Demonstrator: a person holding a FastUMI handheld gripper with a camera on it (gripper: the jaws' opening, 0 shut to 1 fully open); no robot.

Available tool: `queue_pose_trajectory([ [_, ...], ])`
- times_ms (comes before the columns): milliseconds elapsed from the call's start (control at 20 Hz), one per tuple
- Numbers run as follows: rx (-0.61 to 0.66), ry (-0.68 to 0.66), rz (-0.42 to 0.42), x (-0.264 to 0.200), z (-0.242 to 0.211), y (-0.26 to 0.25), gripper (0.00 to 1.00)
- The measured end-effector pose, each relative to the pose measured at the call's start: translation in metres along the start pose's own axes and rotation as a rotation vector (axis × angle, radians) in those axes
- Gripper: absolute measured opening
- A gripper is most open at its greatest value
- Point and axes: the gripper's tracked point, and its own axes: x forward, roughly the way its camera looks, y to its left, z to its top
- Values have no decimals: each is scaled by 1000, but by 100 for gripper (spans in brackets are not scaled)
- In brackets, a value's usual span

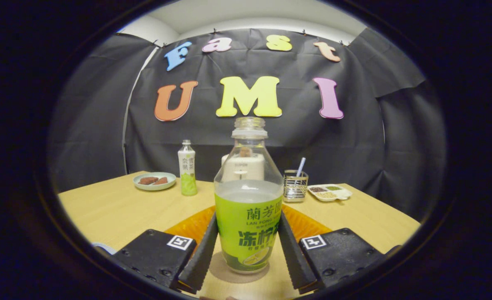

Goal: Take the bottle from table, then pour the juice into the cup, finally place the bottle on the coaster

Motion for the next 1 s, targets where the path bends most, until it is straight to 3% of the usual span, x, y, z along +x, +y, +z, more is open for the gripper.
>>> queue_pose_trajectory([
  [300, 63, 5, 12, -3, -11, 4, 80],
  [600, 68, 36, -50, -8, -18, 8, 80],
  [700, 57, 88, -46, -8, -28, 10, 82],
  [850, 66, 82, -40, -17, -21, 9, 99],
  [1000, 67, 54, -36, -35, -8, 11, 100],
])
